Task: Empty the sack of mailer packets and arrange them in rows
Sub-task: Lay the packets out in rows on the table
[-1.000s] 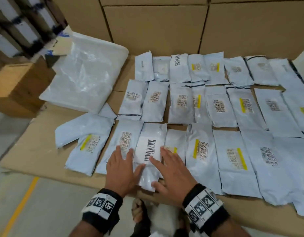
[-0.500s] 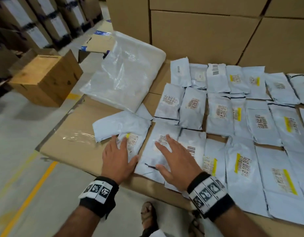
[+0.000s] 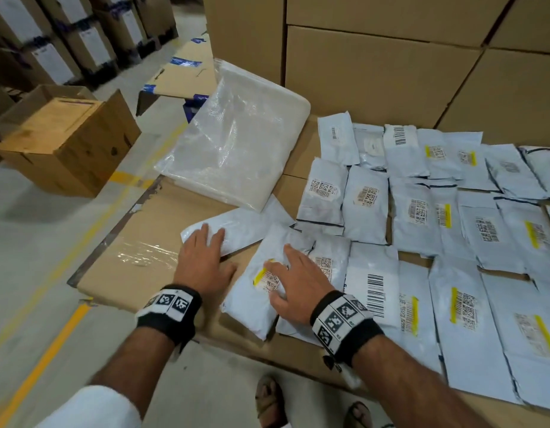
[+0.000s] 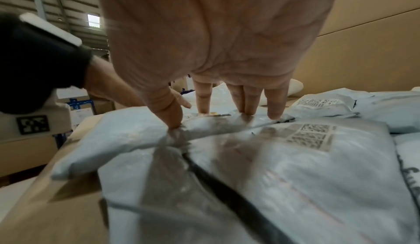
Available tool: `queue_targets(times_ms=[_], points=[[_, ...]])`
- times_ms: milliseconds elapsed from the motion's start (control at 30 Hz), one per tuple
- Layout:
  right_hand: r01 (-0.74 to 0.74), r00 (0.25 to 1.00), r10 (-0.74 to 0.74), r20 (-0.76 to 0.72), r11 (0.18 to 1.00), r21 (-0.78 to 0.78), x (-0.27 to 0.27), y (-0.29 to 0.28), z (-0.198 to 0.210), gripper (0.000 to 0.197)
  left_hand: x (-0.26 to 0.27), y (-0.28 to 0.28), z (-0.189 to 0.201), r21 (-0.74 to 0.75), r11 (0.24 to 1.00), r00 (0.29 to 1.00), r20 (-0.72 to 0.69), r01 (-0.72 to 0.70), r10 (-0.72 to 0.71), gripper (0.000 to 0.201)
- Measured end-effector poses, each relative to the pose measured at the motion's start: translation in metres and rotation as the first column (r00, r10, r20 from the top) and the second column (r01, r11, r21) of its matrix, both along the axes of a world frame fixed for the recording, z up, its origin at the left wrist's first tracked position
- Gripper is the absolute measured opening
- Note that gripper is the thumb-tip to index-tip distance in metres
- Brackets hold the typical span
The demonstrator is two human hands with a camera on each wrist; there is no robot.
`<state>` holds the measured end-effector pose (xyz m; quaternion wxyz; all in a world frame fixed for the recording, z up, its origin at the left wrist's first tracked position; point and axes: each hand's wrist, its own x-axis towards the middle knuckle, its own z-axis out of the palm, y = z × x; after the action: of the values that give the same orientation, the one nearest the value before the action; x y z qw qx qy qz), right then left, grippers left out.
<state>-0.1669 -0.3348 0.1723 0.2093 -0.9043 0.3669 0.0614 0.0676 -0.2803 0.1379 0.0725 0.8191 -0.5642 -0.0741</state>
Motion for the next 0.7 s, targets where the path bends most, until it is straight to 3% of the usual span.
queue_targets(times_ms=[67, 167, 333, 433, 533, 600, 633, 700], points=[[0.01, 1.0, -0.01, -0.001, 1.0, 0.018, 0.003, -0.001, 0.003, 0.064, 0.01, -0.005, -0.004, 0.042, 0.999, 1.0, 0.025, 0.018, -0.019, 0.071], [0.037, 0.999, -0.037, -0.012, 0.998, 0.056, 0.005, -0.007, 0.006, 0.066, 0.014, -0.002, 0.004, 0.023, 0.999, 0.999, 0.043, 0.032, -0.033, 0.047], [0.065, 0.997, -0.058, -0.059, 0.991, 0.12, 0.002, -0.01, 0.006, 0.096, 0.005, 0.031, 0.043, -0.063, 0.998, 1.0, -0.03, -0.006, 0.004, 0.007], [0.048, 0.998, -0.043, -0.045, 0.993, 0.106, 0.0, -0.009, 0.002, 0.1, 0.008, 0.062, 0.066, -0.106, 0.99, 0.963, -0.262, -0.088, 0.057, 0.019], [0.053, 0.999, -0.051, -0.021, 0.992, 0.115, -0.001, -0.008, 0.0, 0.1, 0.013, 0.074, 0.07, -0.122, 0.955, 0.793, -0.59, -0.27, 0.149, 0.029], [0.049, 0.999, -0.047, -0.015, 0.992, 0.118, -0.002, -0.007, -0.002, 0.1, 0.013, 0.072, 0.061, 0.031, 0.938, 0.67, -0.692, -0.345, 0.269, 0.023], [0.046, 0.999, -0.045, -0.011, 0.991, 0.122, -0.002, -0.007, -0.004, 0.1, 0.013, 0.072, 0.054, 0.109, 0.934, 0.654, -0.686, -0.34, 0.318, 0.022], [0.034, 0.999, -0.035, 0.0, 0.991, 0.133, -0.003, -0.009, -0.004, 0.099, 0.015, 0.074, 0.037, 0.179, 0.941, 0.762, -0.552, -0.287, 0.337, 0.045]])
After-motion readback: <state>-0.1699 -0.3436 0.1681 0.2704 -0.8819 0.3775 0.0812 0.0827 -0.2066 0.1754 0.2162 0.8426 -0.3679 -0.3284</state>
